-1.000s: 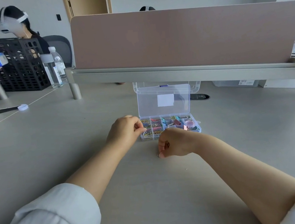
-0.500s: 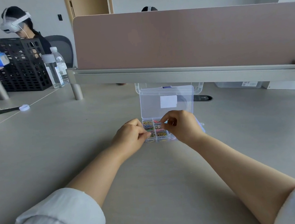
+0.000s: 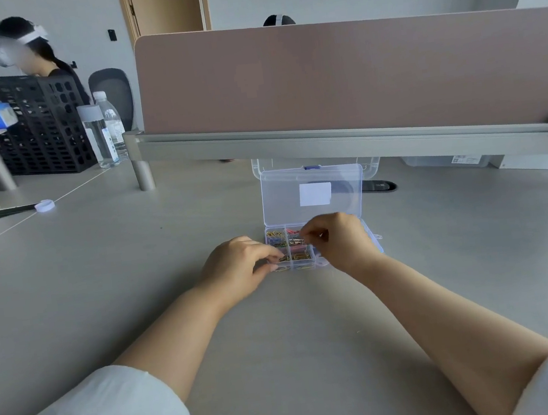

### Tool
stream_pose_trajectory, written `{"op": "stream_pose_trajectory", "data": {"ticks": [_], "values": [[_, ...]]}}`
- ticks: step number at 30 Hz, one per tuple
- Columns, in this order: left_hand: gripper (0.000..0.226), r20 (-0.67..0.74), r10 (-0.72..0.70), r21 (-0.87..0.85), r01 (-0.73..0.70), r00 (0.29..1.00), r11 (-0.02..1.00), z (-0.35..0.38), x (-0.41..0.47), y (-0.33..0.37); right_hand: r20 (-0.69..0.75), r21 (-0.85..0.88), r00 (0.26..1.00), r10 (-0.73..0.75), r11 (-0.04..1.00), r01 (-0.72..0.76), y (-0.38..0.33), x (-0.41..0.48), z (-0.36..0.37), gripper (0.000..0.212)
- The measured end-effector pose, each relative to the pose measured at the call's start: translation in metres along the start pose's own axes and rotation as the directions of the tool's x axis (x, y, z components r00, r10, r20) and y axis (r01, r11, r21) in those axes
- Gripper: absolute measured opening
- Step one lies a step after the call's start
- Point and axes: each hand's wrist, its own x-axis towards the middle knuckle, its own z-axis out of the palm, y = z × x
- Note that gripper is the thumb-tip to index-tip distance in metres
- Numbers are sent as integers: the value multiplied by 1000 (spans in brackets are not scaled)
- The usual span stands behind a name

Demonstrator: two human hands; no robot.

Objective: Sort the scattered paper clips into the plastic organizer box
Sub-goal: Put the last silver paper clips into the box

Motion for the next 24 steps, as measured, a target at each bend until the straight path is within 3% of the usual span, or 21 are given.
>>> {"op": "stream_pose_trajectory", "data": {"ticks": [5,8,11,14,18,24], "values": [[16,-12,2,-2,-2,1000,1000,1,2,-2,-268,-52,963,19,998,-34,8,23,-14,21],[22,5,-68,-69,69,998,995,0,5,-2,-236,-230,969,-68,973,12,8,42,-16,44],[14,20,-93,-60,94,995,994,1,10,-4,-132,-356,991,-6,933,-42,8,62,-18,63],[14,5,-101,-57,101,995,993,3,13,-7,-58,-429,997,46,901,-66,12,76,-23,54],[14,9,-104,-64,105,995,992,5,16,-8,-236,-380,968,-84,925,-12,16,81,-30,28],[14,-22,-139,-69,138,990,988,8,18,-7,-240,-270,961,-138,960,71,16,66,-31,26]]}}
